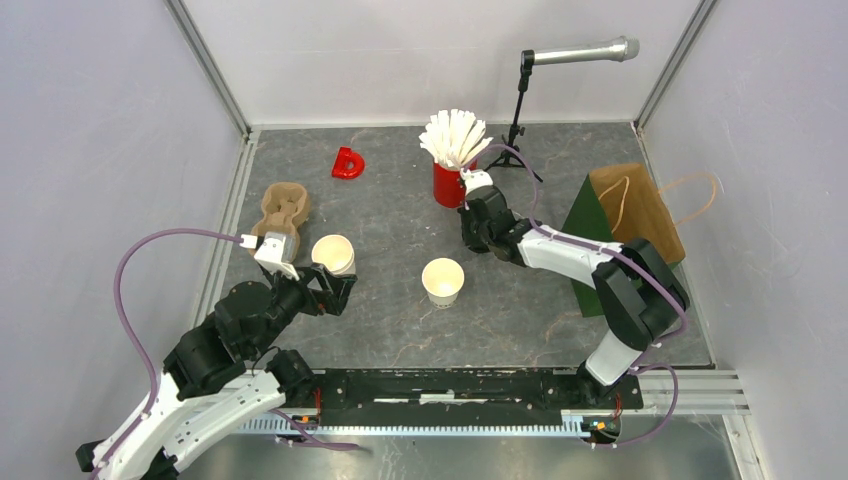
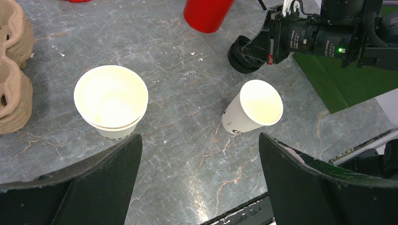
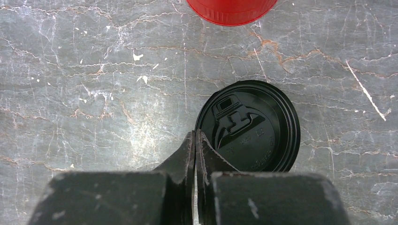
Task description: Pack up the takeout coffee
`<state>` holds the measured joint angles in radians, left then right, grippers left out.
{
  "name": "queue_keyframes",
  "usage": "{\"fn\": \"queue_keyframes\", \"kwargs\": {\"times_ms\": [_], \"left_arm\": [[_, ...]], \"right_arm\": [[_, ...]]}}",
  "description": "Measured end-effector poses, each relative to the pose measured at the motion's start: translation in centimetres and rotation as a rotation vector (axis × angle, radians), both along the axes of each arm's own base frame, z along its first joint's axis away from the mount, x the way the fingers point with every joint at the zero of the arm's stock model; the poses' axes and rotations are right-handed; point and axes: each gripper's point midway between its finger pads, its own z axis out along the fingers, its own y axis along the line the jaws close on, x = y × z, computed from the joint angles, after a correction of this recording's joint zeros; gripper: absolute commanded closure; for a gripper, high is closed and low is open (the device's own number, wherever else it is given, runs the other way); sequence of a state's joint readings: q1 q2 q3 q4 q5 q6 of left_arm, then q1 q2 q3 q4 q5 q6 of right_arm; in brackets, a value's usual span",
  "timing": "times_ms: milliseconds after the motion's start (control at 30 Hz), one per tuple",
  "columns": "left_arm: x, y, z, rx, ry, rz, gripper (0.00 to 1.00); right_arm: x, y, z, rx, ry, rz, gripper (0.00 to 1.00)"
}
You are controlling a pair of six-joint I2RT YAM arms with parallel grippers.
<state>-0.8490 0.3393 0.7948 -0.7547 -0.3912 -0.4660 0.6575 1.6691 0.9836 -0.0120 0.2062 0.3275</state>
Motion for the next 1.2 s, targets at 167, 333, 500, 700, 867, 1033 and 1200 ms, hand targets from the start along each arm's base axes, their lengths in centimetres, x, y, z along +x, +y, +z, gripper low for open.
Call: {"fn": "queue_keyframes", "kwargs": {"times_ms": [167, 333, 500, 700, 867, 1033, 1200], "left_arm": [[0.0, 0.0, 0.0, 0.0, 0.0, 0.0, 0.0], [0.0, 0.0, 0.0, 0.001, 0.001, 0.0, 0.0], [0.0, 0.0, -0.1, 0.002, 0.002, 0.0, 0.0], [0.1, -0.1, -0.2, 0.011, 0.009, 0.0, 0.0], [0.1, -0.2, -0.3, 0.011, 0.01, 0.0, 0.0], [0.1, -0.2, -0.3, 0.011, 0.01, 0.0, 0.0], [0.1, -0.2, -0.3, 0.011, 0.01, 0.0, 0.0]], "right_arm": [[0.1, 0.0, 0.0, -0.001, -0.002, 0.01, 0.98], [0.2, -0.7, -0.1, -0.036, -0.011, -0.001, 0.95], [0.3, -1.9, -0.1, -0.102, -0.026, -0.02, 0.88], [0.0, -2.7, -0.4, -0.174, -0.027, -0.01, 0.82], [-0.3, -3.6, -0.5, -0.234, -0.025, -0.006, 0.76], [-0.1, -4.6, 1.0, -0.282, -0.054, -0.008, 0.72], [1.1, -6.1, 1.9, -0.301, -0.074, -0.039, 0.7]]}}
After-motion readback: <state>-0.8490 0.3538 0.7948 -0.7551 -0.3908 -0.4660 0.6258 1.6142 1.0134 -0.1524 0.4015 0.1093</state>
